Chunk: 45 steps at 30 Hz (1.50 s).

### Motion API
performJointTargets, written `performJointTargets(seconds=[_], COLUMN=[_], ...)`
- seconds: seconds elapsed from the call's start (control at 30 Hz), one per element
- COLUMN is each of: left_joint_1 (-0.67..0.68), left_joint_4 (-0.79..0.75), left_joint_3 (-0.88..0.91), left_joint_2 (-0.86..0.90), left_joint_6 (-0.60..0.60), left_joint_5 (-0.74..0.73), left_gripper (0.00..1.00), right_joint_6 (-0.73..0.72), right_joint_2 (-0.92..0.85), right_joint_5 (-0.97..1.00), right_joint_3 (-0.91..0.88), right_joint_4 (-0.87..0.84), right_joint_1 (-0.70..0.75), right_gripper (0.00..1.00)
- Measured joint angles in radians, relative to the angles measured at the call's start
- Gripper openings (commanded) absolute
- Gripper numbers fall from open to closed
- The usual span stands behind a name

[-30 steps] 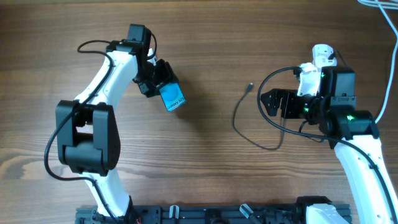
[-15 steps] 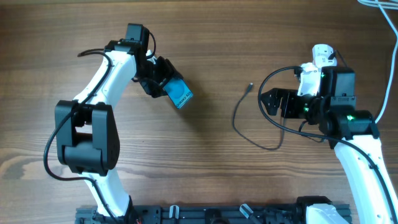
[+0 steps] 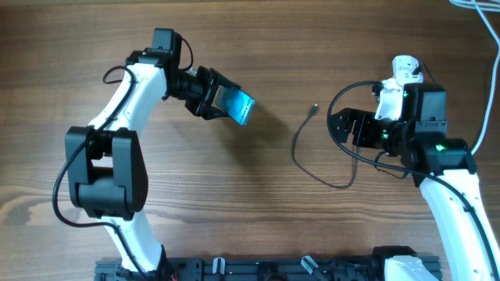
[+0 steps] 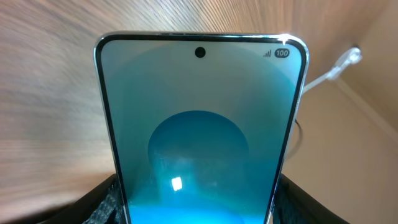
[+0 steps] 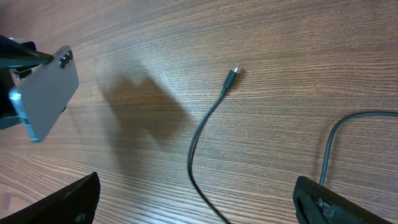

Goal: Plug charger to phone and switch on socket

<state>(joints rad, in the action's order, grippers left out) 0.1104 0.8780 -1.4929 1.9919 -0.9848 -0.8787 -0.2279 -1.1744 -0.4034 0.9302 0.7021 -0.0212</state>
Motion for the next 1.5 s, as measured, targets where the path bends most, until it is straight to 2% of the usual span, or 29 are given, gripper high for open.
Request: performJointTargets(seconds=[0.23, 0.4, 1.3, 1.5], left_joint_1=[-0.039, -0.047, -0.047, -0.047], left_joint_4=[0.0, -0.004, -0.031, -0.031], left_joint_3=[0.0, 0.0, 0.0, 0.0], left_joint_2=[-0.001, -0.001, -0.001, -0.001], left_joint_6=[-0.016, -0.014, -0.005, -0.005], left_joint_5=[-0.298, -0.416, -0.448, -0.447], left_gripper=[0.04, 0.04, 0.04, 0.04], right_joint_6=[-0.003, -0.003, -0.003, -0.064], right_joint_2=[0.0, 0.0, 0.0, 0.0], right_joint_5=[0.0, 0.0, 0.0, -0.005], right_joint_3=[0.0, 0.0, 0.0, 0.0], right_joint_4=[0.0, 0.0, 0.0, -0.028], right_joint_1=[0.0, 0.0, 0.0, 0.0], right_gripper=[1.0, 1.0, 1.0, 1.0])
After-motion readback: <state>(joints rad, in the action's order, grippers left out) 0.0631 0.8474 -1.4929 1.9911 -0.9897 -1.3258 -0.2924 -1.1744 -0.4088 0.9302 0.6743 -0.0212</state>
